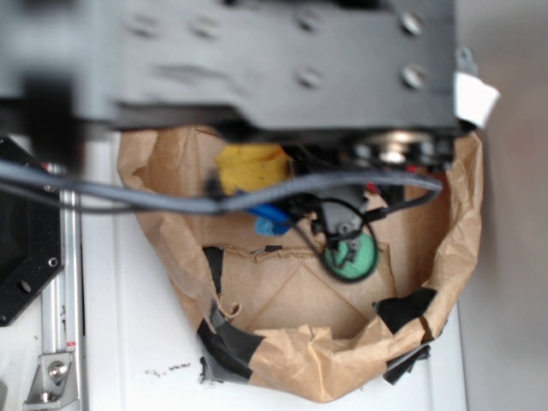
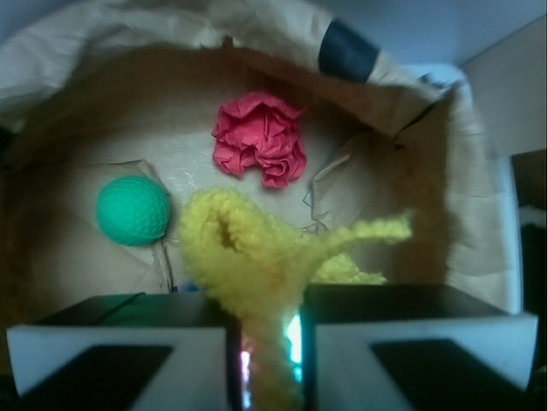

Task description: Grab the yellow cloth.

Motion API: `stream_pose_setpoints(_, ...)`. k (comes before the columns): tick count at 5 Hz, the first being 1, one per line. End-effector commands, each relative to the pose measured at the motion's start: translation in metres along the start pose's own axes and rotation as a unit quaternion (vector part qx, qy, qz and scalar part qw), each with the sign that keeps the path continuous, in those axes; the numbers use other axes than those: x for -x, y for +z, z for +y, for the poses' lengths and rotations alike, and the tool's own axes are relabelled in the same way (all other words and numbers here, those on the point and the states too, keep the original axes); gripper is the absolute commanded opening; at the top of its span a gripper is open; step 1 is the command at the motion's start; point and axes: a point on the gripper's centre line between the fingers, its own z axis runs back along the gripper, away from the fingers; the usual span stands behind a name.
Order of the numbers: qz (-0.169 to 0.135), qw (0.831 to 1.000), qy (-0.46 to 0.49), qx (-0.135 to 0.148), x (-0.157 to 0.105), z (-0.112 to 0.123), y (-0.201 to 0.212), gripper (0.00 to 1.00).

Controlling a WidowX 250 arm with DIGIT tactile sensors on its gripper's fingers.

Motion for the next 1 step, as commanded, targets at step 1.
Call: stream_pose_setpoints(1, -0.033, 0.999, -0.026, 0.022, -0.0009, 0.0067, 0.0025, 0.00)
